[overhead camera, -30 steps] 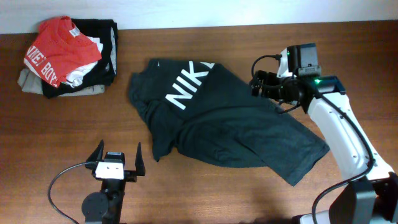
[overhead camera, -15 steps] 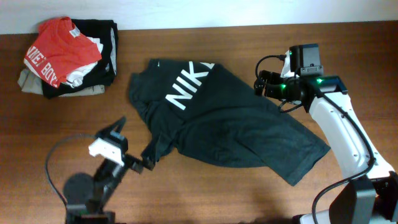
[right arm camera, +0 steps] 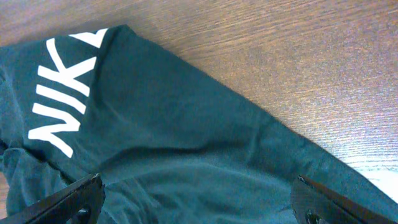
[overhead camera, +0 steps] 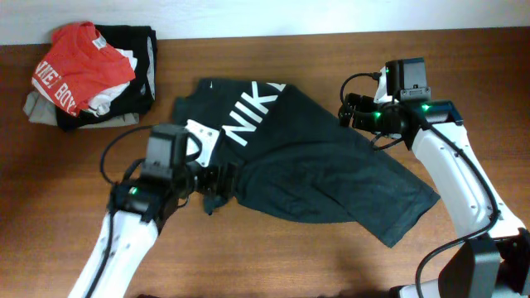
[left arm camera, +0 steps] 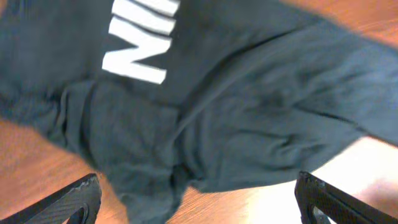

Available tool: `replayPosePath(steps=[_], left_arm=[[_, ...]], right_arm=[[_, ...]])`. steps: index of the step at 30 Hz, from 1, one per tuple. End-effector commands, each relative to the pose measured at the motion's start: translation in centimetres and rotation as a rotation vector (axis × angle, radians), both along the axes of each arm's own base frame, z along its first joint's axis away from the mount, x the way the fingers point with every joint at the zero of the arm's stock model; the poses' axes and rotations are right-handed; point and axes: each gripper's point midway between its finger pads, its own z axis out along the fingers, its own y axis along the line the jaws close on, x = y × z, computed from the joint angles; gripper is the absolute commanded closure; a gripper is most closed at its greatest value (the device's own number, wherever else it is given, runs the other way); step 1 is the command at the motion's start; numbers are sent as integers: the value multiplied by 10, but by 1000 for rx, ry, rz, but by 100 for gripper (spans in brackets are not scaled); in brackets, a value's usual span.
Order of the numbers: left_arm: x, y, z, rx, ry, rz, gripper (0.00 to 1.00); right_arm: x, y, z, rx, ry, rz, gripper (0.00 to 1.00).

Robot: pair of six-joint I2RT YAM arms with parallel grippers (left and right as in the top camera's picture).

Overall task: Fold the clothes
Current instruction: 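Grasp the shirt's left edge with the left gripper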

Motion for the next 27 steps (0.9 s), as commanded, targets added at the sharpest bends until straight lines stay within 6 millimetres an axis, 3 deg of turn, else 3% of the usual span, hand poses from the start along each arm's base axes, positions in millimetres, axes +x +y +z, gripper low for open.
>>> replayPosePath(steps=[1, 3, 7, 10, 12, 14, 16, 24, 27], left_arm=[[16, 24, -45, 105, 117, 191, 1], [16, 30, -82, 173, 213, 205, 1], [5, 36, -118, 238, 333, 203, 7], [1, 30, -123, 262, 338, 180, 11], [0, 25, -123, 296, 321, 163, 21], [-5, 21, -123, 341, 311, 143, 23], [-8, 27, -124, 370, 325, 222, 31], [-14, 31, -143, 400, 383, 235, 37], [-14, 31, -142, 400, 382, 235, 67]], right_arm=[[1, -4, 0, -8, -1, -17, 1], [1, -4, 0, -8, -1, -17, 1], [1, -4, 0, -8, 0, -17, 1], [1, -4, 0, -8, 0, -17, 1], [1, -4, 0, -8, -1, -17, 1], [1, -4, 0, -8, 0, -17, 1], [1, -4, 0, -8, -1, -17, 1], [1, -4, 0, -8, 0, -17, 1], [1, -4, 0, -8, 0, -17, 1]])
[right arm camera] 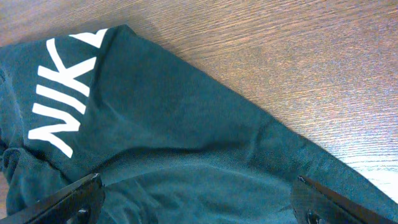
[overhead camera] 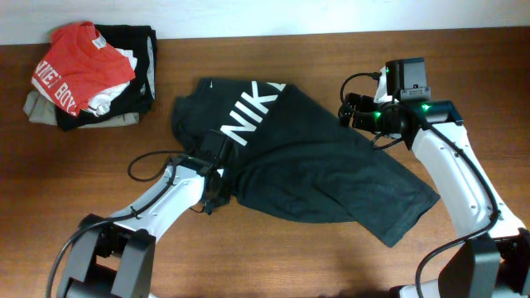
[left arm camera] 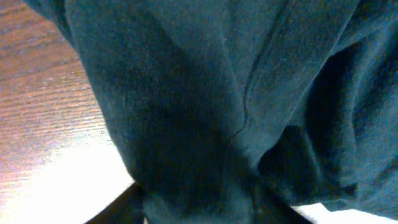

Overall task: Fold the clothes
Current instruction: 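Grasp the shirt's left edge with the left gripper, then grasp the shirt's lower right corner with the right gripper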

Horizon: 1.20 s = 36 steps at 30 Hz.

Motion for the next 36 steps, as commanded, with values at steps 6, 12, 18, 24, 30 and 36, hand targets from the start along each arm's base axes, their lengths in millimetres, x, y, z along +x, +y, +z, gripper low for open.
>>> replayPosePath(steps=[6, 12, 18, 24, 30, 36], left_arm=[[20, 9, 25, 76, -52, 40, 99], [27, 52, 49, 189, -79, 199, 99], [14, 120, 68, 191, -60, 441, 99], [5, 151, 68, 98, -34, 630, 99], [13, 149, 68, 47, -62, 691, 99], [25, 133, 68, -63, -81, 678, 99]], right_arm=[[1, -4, 0, -8, -1, -17, 1], [1, -4, 0, -8, -1, -17, 1], [4, 9, 5, 64, -17, 14, 1], [-49, 14, -18, 97, 226, 28, 1], [-119, 4, -1, 68, 398, -14, 2], [-222, 13, -7, 97, 498, -107, 1]])
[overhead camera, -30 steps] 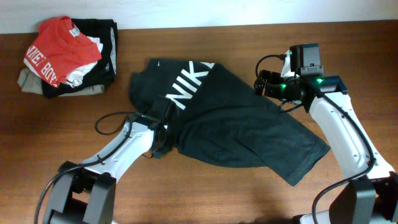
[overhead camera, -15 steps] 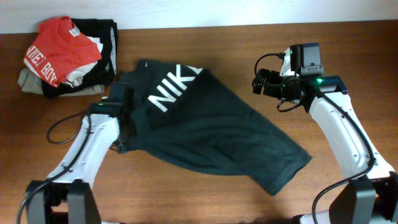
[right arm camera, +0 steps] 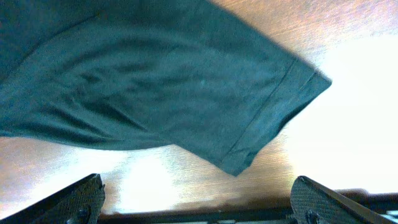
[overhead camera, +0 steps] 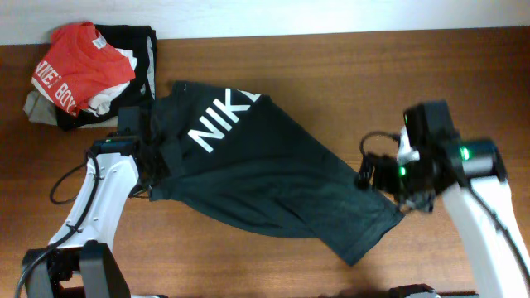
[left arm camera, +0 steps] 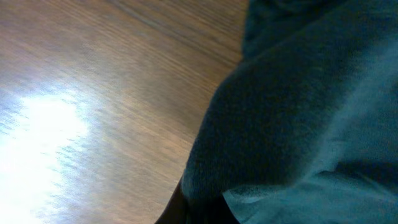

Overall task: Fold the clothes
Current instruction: 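Grasp the shirt's lower right corner with the right gripper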

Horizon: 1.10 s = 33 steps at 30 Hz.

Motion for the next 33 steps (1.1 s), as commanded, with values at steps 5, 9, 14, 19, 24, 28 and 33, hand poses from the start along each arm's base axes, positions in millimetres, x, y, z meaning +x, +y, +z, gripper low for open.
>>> replayPosePath(steps=[5, 9, 14, 19, 24, 28, 33], left_arm=[[11, -11, 9, -79, -61, 6, 99], [11, -12, 9, -81, -61, 6, 99], [13, -18, 9, -121, -71, -3, 99], [16, -18, 10, -120, -82, -3, 99], [16, -18, 10, -120, -82, -3, 99], [16, -18, 10, -120, -82, -3, 99], [16, -18, 10, -120, -82, -4, 99]], right_arm=[[-82, 43, -84, 114, 286, -105, 1], [-105, 32, -113, 0, 364, -208, 1], [-99, 34, -148, 28, 312, -205, 3], [-94, 33, -169, 1, 326, -209, 25], [-105, 29, -187, -52, 435, -215, 36], [-98, 28, -190, -61, 408, -195, 52], [-95, 30, -185, -52, 409, -196, 96]])
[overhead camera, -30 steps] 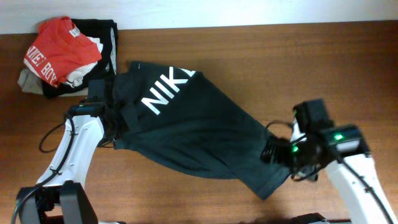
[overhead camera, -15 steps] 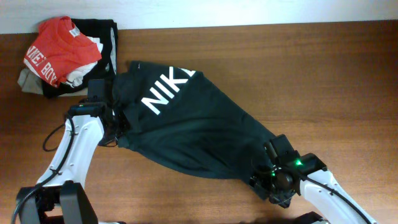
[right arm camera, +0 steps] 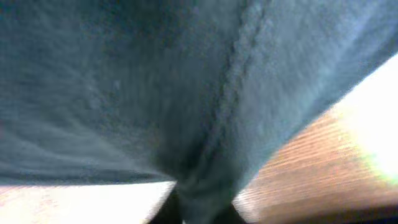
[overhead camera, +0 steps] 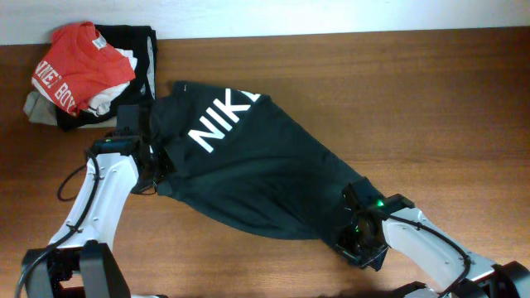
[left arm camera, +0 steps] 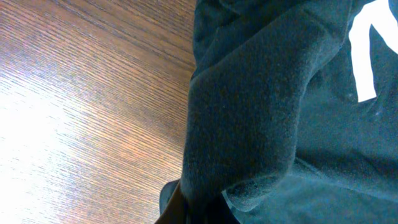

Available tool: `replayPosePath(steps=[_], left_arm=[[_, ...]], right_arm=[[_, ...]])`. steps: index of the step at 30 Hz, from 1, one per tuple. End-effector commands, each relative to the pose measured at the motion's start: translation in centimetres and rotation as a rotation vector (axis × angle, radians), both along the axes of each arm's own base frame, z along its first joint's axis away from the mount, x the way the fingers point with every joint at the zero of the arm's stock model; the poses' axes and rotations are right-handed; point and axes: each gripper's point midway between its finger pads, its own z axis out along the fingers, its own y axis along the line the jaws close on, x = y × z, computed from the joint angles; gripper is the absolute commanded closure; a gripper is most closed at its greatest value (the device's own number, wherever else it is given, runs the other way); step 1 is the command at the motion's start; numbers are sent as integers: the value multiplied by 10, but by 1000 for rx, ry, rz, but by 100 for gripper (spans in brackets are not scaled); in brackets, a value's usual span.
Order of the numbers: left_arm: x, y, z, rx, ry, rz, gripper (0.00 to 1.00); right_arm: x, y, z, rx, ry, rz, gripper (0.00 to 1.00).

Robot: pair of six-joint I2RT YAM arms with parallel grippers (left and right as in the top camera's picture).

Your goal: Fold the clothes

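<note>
A black shirt (overhead camera: 257, 174) with white NIKE lettering lies diagonally on the wooden table, from the upper left to the lower right. My left gripper (overhead camera: 157, 163) is at its left edge, shut on a thick fold of the black cloth (left arm camera: 249, 124). My right gripper (overhead camera: 358, 240) is low at the shirt's lower right end, shut on the cloth by a stitched hem (right arm camera: 236, 87). In both wrist views the cloth hides the gripper's fingertips.
A pile of clothes sits at the back left corner, a red shirt (overhead camera: 79, 62) on top of black garments (overhead camera: 137, 58). The black shirt's upper left end lies close to this pile. Bare wood (overhead camera: 414, 99) shows to the right of the shirt.
My right gripper was open above the table, right of the shirt's lower end. Now it is lower and further forward, shut on that end. The left gripper still holds the left edge.
Both grippers were open, the left above the shirt's lower left edge, the right over its upper right. Then the left was shut on that edge. Then the shirt lay further left, near the pile. Now both ends are held.
</note>
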Motion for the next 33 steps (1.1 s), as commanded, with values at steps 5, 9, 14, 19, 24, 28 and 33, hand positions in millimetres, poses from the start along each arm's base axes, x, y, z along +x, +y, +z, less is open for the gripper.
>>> replayPosePath(steps=[5, 9, 14, 19, 24, 28, 33], left_arm=[[12, 1, 58, 2, -117, -10, 99], [9, 18, 122, 100, -245, 19, 99], [-6, 34, 202, 198, -468, 74, 99], [-29, 33, 250, 199, -622, 88, 99], [-27, 33, 231, 183, -547, 110, 99], [2, 38, 154, 197, -259, 110, 99], [51, 46, 69, 227, -98, 132, 99]], right_arm=[[57, 15, 76, 23, -154, 56, 96], [105, -6, 169, -131, -368, 111, 96], [131, -32, 282, -266, -634, 122, 96], [139, -34, 316, -274, -738, 141, 95], [171, -29, 291, -322, -683, 153, 96], [212, -13, 222, -362, -494, 212, 95], [280, 6, 138, -307, -449, 330, 48]])
